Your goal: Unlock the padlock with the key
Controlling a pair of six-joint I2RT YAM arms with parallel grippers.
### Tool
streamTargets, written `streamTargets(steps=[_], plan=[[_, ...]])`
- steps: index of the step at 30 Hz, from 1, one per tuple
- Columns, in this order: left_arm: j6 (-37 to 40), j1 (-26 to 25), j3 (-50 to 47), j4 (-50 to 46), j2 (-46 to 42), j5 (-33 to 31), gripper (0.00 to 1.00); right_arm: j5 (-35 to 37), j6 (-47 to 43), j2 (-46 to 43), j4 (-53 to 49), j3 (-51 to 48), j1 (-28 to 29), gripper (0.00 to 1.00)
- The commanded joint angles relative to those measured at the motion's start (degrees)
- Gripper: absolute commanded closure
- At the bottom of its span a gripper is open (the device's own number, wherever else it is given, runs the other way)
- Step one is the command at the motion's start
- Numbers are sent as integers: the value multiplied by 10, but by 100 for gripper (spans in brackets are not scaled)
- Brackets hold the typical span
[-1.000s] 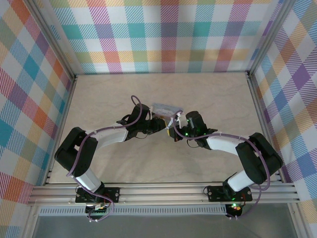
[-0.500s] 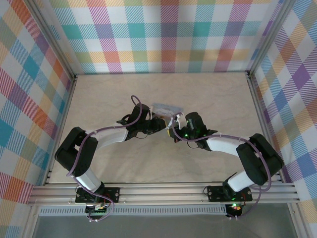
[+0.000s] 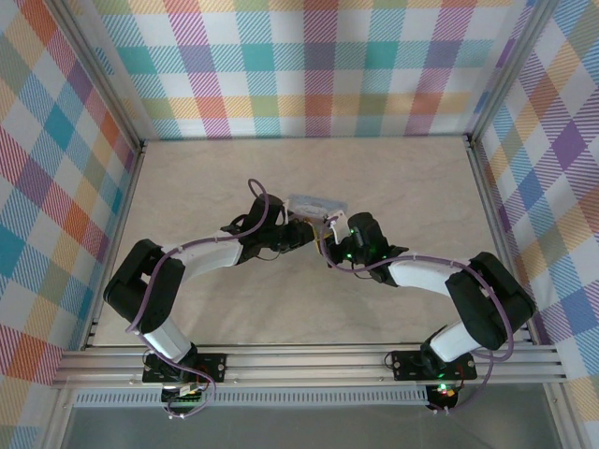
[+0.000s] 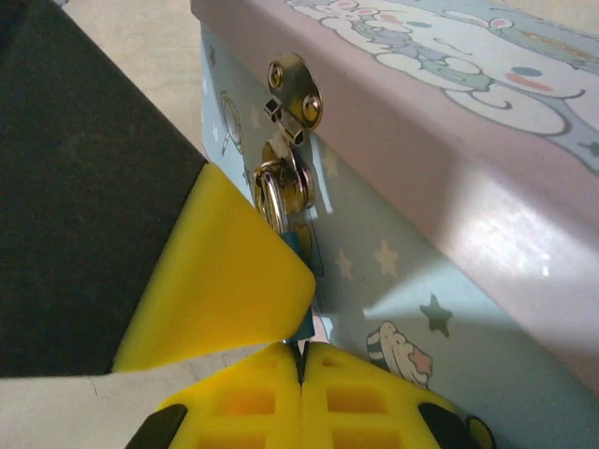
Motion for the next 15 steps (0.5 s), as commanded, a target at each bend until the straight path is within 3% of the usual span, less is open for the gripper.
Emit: streamTargets(steps=[1, 15], plan=[[2, -14, 12, -12, 5, 43, 79, 11, -11, -5, 97, 9, 1, 100], [1, -16, 14, -6, 16, 40, 79, 3, 14, -9, 88, 11, 1, 100]])
